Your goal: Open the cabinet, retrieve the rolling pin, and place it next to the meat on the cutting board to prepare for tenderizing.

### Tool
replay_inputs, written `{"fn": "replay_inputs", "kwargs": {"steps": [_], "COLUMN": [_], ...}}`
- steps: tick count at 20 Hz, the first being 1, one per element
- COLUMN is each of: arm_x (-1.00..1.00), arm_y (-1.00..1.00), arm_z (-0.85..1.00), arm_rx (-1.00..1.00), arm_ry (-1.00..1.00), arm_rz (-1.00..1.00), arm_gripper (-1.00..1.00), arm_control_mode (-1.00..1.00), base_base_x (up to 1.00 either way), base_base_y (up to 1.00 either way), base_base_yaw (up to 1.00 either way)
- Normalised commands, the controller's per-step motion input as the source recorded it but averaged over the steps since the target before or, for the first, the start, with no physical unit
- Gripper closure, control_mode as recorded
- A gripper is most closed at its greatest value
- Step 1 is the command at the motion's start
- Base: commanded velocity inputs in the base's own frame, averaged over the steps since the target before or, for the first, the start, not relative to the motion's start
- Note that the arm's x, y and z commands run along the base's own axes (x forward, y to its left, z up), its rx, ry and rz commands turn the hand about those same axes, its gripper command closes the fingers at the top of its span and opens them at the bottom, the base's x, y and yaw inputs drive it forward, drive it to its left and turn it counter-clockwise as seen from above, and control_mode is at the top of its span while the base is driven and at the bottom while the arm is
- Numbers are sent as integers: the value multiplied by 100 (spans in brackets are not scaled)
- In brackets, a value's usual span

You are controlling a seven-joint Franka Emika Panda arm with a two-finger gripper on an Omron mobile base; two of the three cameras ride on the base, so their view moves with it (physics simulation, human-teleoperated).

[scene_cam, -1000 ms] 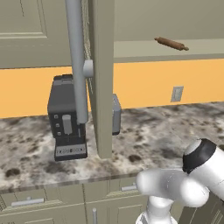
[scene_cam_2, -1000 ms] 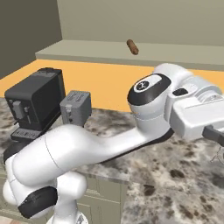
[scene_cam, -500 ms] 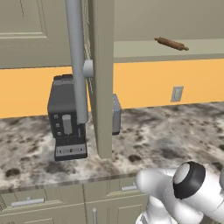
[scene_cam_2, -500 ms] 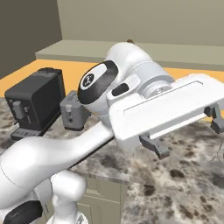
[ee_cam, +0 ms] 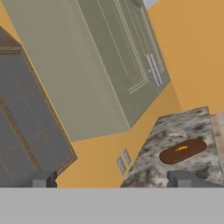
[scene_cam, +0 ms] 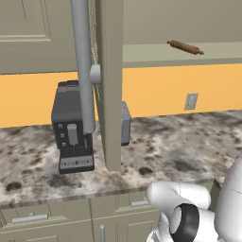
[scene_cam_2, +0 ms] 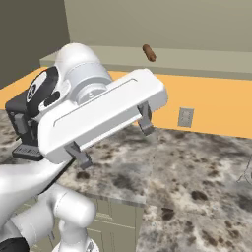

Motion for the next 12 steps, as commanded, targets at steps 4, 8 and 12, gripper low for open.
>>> {"fn": "replay_inputs", "kwargs": {"steps": [4,8,12], "arm_x": [0,-1,-45], "arm_y": [78,67,58], "arm_z": [4,9,5], "arm_rx": [-5,-3,-4], "arm_ry": [-4,-6,-17], "arm_rz": [0,0,0], "arm_gripper": [-100,-100,-100], "arm_control_mode": [-100,-100,-100], "base_base_x": [0,0,0], "base_base_y": [0,0,0], "base_base_yaw": [0,0,0]}}
